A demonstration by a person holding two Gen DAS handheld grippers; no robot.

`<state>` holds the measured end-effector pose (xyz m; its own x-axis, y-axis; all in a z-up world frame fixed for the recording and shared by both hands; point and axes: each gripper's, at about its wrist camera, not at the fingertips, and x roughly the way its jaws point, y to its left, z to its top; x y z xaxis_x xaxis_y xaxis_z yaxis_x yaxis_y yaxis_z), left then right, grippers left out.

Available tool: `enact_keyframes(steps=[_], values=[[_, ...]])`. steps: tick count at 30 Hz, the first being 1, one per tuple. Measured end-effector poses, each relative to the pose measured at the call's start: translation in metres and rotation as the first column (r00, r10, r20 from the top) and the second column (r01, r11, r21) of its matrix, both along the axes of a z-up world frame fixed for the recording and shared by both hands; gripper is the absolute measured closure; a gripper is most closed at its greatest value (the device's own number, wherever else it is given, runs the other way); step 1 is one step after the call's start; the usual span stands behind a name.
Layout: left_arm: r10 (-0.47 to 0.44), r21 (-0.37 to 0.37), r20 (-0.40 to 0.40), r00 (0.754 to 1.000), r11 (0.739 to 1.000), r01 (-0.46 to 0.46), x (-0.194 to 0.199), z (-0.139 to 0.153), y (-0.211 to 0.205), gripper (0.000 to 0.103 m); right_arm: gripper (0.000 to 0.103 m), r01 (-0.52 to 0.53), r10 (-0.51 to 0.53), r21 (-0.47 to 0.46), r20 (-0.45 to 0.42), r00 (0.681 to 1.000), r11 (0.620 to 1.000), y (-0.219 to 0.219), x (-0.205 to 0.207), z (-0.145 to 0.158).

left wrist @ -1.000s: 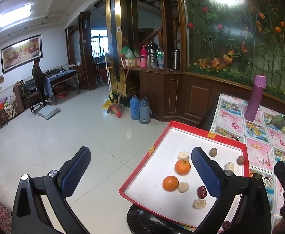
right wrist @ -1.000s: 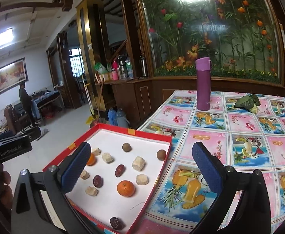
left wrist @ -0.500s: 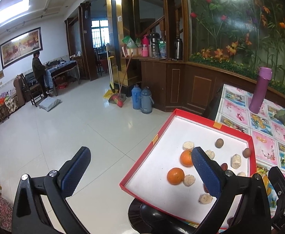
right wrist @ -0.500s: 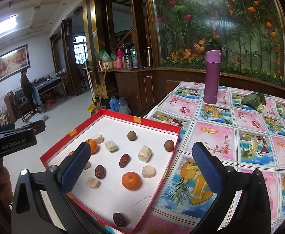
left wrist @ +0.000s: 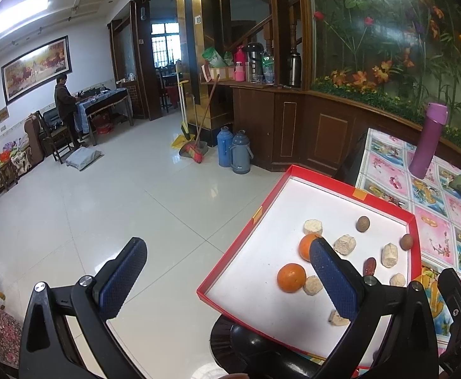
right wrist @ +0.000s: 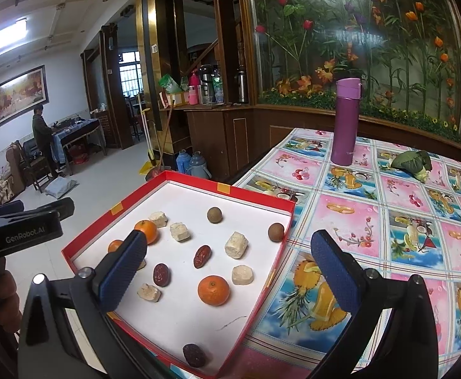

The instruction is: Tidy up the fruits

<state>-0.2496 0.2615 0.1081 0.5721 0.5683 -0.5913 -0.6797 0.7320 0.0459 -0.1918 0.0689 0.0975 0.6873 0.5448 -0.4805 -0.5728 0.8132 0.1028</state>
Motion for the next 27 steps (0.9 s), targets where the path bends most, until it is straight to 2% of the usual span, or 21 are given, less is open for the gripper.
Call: enact_keyframes(steps=[27], values=[[-0.044,-0.033,-0.032,0.999,0.999,0.042,-0.0011,-0.0057,-0.003,0.0,0.0,0.018,-0.018,-0.004,-0.028,0.999,1.0,-0.0069,0.0041,-0.0027]])
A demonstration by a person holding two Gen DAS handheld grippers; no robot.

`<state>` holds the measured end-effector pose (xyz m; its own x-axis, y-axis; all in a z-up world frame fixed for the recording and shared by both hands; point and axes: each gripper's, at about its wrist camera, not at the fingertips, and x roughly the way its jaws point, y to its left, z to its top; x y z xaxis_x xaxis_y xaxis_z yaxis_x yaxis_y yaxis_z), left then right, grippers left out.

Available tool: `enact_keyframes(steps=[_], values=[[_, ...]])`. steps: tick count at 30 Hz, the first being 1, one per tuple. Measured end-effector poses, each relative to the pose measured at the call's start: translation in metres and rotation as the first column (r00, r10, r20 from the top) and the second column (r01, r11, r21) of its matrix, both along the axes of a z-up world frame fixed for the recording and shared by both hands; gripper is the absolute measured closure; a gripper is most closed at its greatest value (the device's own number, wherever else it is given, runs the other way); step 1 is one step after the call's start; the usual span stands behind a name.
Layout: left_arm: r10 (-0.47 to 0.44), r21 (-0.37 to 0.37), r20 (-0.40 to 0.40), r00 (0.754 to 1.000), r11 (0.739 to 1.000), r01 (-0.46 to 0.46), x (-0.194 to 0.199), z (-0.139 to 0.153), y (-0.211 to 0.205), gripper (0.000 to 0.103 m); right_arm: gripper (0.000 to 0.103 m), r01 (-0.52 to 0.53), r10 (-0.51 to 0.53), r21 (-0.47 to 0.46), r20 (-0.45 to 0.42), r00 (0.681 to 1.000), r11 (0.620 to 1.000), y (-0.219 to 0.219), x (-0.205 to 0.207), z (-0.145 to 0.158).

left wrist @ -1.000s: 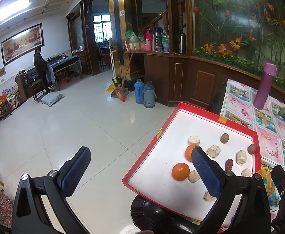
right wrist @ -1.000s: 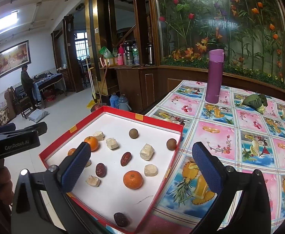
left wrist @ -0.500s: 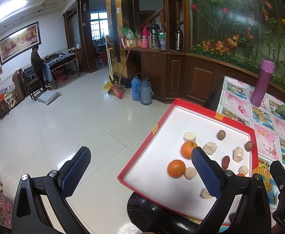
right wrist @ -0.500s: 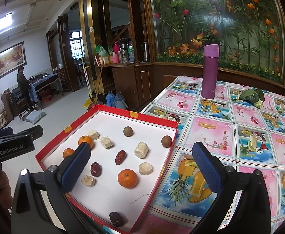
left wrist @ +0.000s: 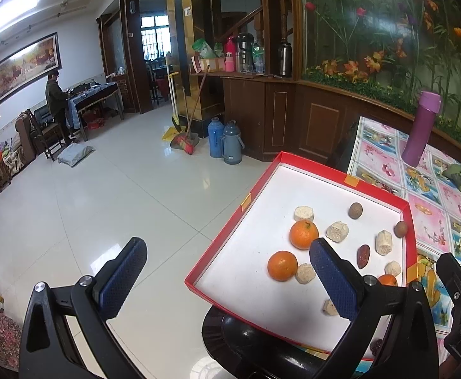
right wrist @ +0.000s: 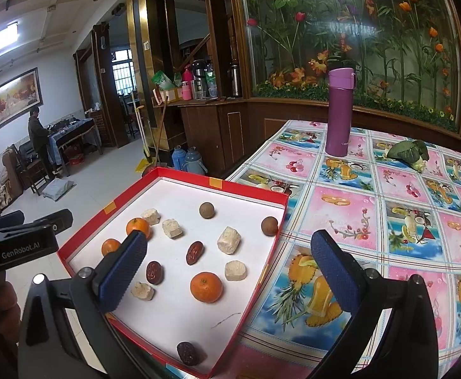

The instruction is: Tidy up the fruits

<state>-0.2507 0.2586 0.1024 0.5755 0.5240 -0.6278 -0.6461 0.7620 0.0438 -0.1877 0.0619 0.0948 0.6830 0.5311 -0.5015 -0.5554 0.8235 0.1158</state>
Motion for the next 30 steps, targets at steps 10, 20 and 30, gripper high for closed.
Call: enact_keyframes(steps=[10,20,30], values=[[0.008,-0.001,-0.007,1.0,1.0,-0.008,-0.0031,-0.0025,0.0027,0.0,0.0,-0.004,0.004,-0.003,-0.001,1.0,1.0,0.0013,-0.0002,-0.0002],[0.006,0.0,-0.014,1.0,1.0,-0.006,-0.0044,-0.0051,0.0027,0.0,0.0,-0.009,0.009,-0.009,0.001,1.0,1.0,0.0035,-0.0017,-0.0001],[0.011,0.002,-0.032,0.999,1.0,-0.011,-0.0041,-0.0085,0.0033,0.0,0.0,-0.006,0.006,-0.006,-0.01,1.0,1.0,0.0059,-0.0003,0.0009]])
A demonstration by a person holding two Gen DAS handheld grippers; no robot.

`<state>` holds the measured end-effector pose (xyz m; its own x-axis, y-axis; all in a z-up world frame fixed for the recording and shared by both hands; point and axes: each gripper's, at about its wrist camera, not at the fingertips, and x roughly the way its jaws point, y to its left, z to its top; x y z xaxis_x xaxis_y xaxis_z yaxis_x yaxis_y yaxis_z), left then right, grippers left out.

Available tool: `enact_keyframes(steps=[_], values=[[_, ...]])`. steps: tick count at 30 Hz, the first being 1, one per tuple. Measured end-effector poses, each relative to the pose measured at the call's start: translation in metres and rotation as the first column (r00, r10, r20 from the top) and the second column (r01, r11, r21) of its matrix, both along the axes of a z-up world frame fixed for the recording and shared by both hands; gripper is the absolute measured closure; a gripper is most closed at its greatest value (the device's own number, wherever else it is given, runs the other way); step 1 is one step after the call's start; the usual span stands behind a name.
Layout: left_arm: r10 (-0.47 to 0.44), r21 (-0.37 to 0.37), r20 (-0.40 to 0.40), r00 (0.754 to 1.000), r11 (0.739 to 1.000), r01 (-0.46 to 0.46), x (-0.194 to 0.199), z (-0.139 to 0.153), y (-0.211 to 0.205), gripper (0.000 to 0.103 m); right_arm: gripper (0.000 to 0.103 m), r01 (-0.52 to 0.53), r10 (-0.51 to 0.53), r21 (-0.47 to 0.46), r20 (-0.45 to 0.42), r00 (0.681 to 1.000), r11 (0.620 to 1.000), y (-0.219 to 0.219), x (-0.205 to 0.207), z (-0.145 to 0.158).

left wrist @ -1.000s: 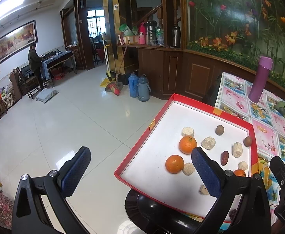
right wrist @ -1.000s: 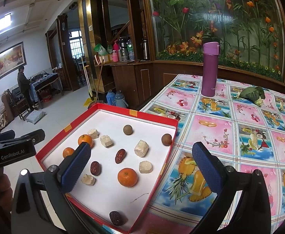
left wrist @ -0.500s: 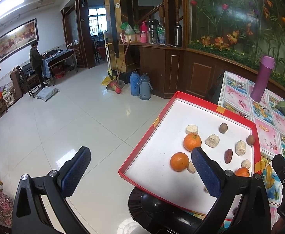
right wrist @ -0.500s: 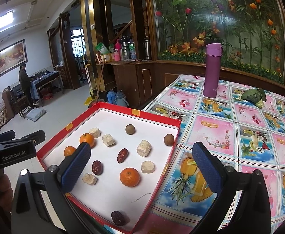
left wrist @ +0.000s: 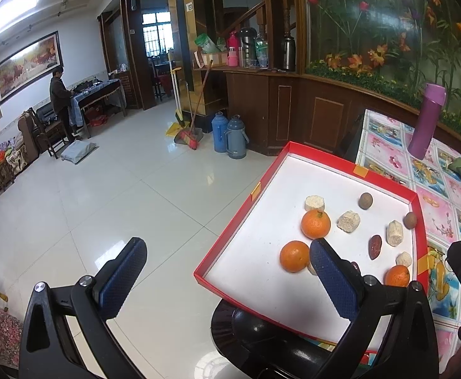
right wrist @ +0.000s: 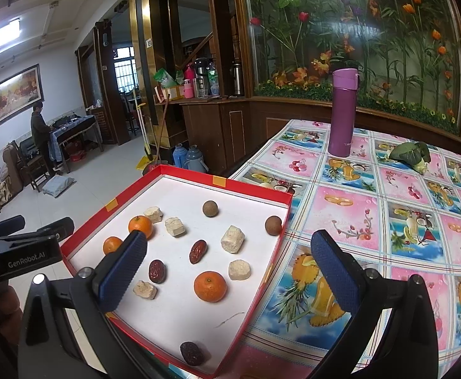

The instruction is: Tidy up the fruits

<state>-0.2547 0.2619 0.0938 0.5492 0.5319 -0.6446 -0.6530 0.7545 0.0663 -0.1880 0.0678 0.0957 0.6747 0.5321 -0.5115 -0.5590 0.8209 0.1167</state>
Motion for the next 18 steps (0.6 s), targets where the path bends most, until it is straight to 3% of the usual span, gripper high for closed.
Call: enact_keyframes(steps=[18], values=[[-0.019,-0.002,-0.018,1.0,1.0,0.019,0.003,-0.005,-0.008,0.0,0.0,0.013,-0.012,0.014,-0.037,0.999,1.0,-0.011,0.008,-0.003]])
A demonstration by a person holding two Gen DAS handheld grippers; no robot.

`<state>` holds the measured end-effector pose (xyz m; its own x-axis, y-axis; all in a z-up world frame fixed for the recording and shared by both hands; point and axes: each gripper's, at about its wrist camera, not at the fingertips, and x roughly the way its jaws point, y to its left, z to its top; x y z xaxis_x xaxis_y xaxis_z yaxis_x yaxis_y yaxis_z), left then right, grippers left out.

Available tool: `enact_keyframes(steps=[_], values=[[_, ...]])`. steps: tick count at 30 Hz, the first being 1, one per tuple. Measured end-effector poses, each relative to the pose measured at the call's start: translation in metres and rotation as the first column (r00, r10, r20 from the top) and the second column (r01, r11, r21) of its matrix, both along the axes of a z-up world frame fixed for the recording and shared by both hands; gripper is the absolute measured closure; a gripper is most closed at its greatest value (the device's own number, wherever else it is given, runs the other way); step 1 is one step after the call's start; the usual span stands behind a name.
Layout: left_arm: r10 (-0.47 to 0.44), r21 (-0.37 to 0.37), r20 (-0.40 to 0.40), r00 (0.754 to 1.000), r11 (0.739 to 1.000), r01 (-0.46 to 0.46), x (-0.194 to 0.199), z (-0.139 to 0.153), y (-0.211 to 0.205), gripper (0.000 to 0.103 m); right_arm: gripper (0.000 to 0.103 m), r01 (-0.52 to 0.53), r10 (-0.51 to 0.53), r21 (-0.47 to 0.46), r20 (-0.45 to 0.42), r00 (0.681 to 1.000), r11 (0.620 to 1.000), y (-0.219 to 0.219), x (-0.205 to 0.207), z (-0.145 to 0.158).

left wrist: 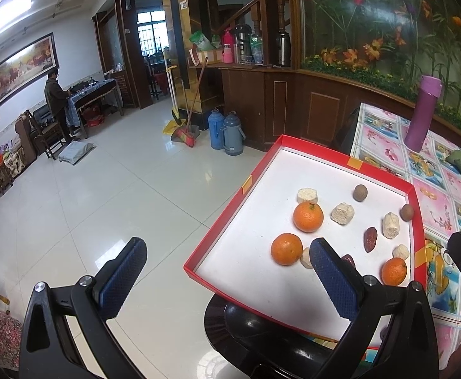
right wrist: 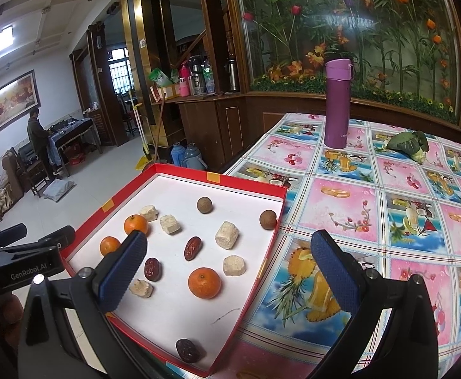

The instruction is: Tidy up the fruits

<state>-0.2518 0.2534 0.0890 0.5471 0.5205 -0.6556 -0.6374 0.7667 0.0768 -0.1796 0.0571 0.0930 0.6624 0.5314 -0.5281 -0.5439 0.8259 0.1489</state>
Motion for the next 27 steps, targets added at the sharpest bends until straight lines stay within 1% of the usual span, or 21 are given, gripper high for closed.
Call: enact_keyframes(steps=[14,27], values=[[-0.014,-0.01,-0.011,1.0,1.0,0.014,0.0012,-0.0042,0.0007,0.0,0.0,-0.008,0.008,-0.008,-0.023,1.0,1.0,0.0028,0.0026,-0.0059],[-0.021,-0.017,-0.014,1.0,1.0,0.021,0.0017,-0.0075,0.0005,0.0,0.0,-0.013,0.013,-0.014,-0.025,1.0,1.0,0.0055,0.0013,-0.0068]])
